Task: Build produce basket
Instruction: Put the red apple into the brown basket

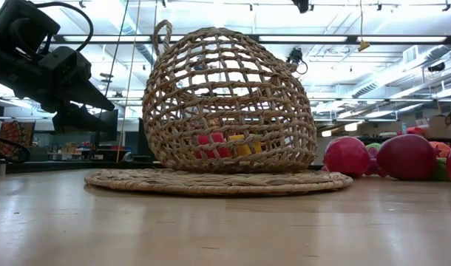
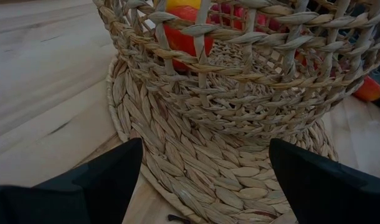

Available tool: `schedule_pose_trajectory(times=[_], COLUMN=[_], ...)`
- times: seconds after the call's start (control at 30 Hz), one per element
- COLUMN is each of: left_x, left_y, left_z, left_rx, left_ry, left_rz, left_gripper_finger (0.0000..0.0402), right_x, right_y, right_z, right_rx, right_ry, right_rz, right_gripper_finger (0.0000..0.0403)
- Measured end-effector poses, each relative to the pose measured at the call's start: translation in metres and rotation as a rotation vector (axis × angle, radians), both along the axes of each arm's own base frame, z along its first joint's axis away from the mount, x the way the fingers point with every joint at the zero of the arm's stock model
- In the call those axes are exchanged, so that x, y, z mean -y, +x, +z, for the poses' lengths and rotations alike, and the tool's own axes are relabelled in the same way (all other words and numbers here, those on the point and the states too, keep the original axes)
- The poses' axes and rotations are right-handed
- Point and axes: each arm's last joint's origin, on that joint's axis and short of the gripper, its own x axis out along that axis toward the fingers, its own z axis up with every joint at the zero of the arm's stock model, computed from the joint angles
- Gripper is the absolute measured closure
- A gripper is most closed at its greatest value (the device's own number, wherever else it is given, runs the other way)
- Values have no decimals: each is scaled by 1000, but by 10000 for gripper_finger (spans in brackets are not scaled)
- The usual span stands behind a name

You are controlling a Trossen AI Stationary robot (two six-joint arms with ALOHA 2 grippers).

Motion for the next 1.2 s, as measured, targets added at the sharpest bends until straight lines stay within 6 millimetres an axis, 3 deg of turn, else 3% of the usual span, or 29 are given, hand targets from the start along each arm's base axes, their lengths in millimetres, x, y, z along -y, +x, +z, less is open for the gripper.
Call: schedule_pose_trajectory(times=[0.37,0.47,0.67,1.0,1.2], left_x=[0,0,0,0,0], left_y=[0,0,0,0,0], left_z=[0,0,0,0,0], left_rx=[0,0,0,0,-1], left_ry=[0,0,0,0,0], left_rz=[0,0,0,0,0], left_gripper_finger=[45,45,45,45,45], right_x=[-6,-12,-21,-25,-22], right_y=[10,18,36,82,117], right_z=[-12,-17,-26,-47,-74], right_rx=[-170,-243,-417,-516,-592], right_ry=[-252,-439,-1014,-1659,-1838], right_rz=[-120,-101,-1,113,131], right_gripper_finger=[55,55,55,49,45])
